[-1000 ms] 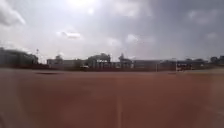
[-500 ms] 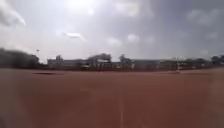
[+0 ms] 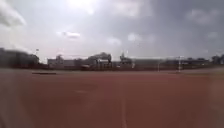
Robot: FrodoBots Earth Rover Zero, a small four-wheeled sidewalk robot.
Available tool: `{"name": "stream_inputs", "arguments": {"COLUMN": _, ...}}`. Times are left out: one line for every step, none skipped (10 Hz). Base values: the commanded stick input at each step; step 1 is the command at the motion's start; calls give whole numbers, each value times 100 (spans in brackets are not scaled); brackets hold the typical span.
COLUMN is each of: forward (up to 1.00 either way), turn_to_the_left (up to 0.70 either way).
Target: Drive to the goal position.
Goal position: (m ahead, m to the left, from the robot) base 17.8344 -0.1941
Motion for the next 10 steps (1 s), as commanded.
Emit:
{"name": "stream_inputs", "arguments": {"forward": 70, "turn_to_the_left": 0}}
{"name": "stream_inputs", "arguments": {"forward": 70, "turn_to_the_left": 0}}
{"name": "stream_inputs", "arguments": {"forward": 70, "turn_to_the_left": 0}}
{"name": "stream_inputs", "arguments": {"forward": 70, "turn_to_the_left": 0}}
{"name": "stream_inputs", "arguments": {"forward": 70, "turn_to_the_left": 0}}
{"name": "stream_inputs", "arguments": {"forward": 70, "turn_to_the_left": 0}}
{"name": "stream_inputs", "arguments": {"forward": 70, "turn_to_the_left": 0}}
{"name": "stream_inputs", "arguments": {"forward": 70, "turn_to_the_left": 0}}
{"name": "stream_inputs", "arguments": {"forward": 70, "turn_to_the_left": 0}}
{"name": "stream_inputs", "arguments": {"forward": 70, "turn_to_the_left": 0}}
